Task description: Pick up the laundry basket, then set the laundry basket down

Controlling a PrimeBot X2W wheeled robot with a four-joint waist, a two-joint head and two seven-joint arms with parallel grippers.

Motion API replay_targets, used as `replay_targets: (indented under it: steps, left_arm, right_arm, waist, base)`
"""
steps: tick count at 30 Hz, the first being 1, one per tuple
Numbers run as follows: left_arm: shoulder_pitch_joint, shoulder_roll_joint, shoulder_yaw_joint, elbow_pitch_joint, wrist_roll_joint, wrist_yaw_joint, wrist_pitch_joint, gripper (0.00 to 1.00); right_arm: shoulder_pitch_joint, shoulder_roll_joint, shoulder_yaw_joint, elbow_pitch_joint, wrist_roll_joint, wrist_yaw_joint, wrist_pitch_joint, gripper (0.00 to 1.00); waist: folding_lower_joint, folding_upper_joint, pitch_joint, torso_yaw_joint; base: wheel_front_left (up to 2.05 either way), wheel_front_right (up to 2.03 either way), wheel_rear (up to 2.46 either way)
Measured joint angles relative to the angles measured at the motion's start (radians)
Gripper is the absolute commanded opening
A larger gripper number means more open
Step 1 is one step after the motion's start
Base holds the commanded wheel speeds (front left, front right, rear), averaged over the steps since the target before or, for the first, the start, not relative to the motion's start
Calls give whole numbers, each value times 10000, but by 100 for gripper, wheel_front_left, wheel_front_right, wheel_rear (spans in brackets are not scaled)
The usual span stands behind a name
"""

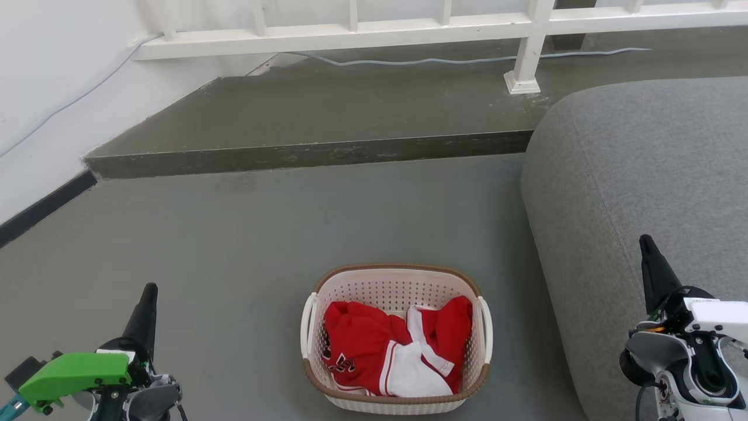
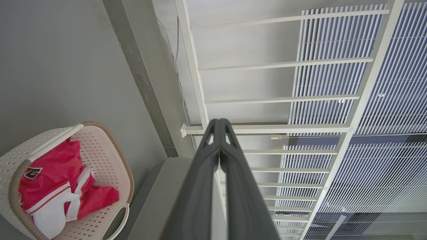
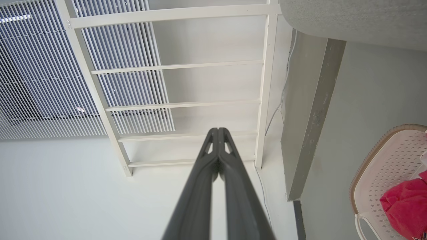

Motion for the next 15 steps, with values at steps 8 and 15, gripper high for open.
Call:
replay_targets:
  steps: [8, 15]
  left_arm:
    - [0, 0, 0, 0, 0, 0, 0, 0]
    - [0, 0, 0, -2, 0, 0, 0, 0]
  right_arm:
    - [0, 0, -2, 0, 0, 0, 0, 0]
    - [0, 2, -4, 0, 0, 0, 0, 0]
  waist:
    - [0, 0, 0, 0]
    - [0, 0, 0, 0]
  base:
    - [0, 0, 0]
    - [0, 0, 0]
